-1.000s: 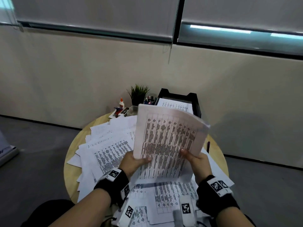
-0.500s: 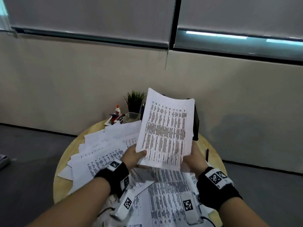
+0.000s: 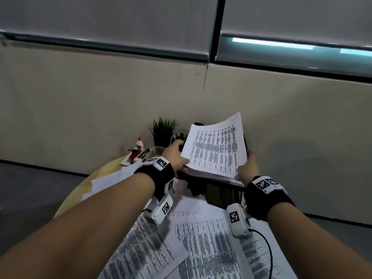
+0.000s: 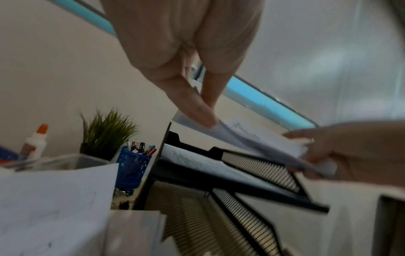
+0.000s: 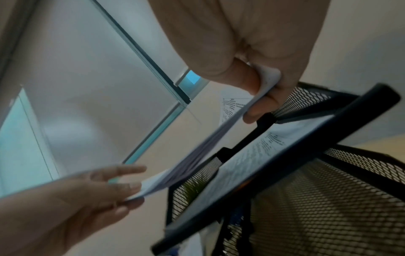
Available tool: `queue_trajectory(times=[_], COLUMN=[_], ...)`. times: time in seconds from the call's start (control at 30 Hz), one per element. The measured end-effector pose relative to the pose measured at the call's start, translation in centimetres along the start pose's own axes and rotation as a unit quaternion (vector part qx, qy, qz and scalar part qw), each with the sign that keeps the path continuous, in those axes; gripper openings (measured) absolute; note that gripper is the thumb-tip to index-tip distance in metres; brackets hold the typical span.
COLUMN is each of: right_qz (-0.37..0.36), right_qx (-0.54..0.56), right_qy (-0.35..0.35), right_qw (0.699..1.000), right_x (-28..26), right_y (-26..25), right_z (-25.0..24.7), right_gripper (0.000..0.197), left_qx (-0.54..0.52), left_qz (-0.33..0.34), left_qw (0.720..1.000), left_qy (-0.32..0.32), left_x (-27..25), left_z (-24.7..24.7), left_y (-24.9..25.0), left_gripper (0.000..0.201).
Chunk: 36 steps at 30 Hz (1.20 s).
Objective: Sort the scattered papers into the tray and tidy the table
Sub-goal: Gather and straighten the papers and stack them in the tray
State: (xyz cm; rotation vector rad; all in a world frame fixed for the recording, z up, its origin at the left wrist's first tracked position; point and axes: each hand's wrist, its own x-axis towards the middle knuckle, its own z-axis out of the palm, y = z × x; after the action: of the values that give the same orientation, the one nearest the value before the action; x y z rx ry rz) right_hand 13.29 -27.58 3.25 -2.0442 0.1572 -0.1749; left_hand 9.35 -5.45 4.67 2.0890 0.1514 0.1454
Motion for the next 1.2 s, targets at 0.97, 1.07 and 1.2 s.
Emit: queue_trajectory(times=[0.97,1.07,1.2], right_qz=[-0.114,-0.061,-0.017], right_qx=[-0.224,-0.195,-0.176], right_qy=[-0.056,-0.077,-0.118], right_qw=[0.966,0.976,0.977], right_x=[-12.0,-15.7,-19.6], right_y=[7.4,9.1,10.8], right_z=[-1.1,-1.9,-2.4], right_gripper=[0.034,0.034,0.039], left_qx=[0.356,0.354,0.346], left_qz=[-0.005,-0.026,-0.039], left_qw=[0.934,0.935,0.935], left_qy=[0.013,-0.030,-0.061], left_x=[-11.1,-15.4,-20.4], left_z=[1.2,1.5,2.1], left_y=[-7.8,-9.9,-12.2], left_gripper=[0.043,0.045,0.048])
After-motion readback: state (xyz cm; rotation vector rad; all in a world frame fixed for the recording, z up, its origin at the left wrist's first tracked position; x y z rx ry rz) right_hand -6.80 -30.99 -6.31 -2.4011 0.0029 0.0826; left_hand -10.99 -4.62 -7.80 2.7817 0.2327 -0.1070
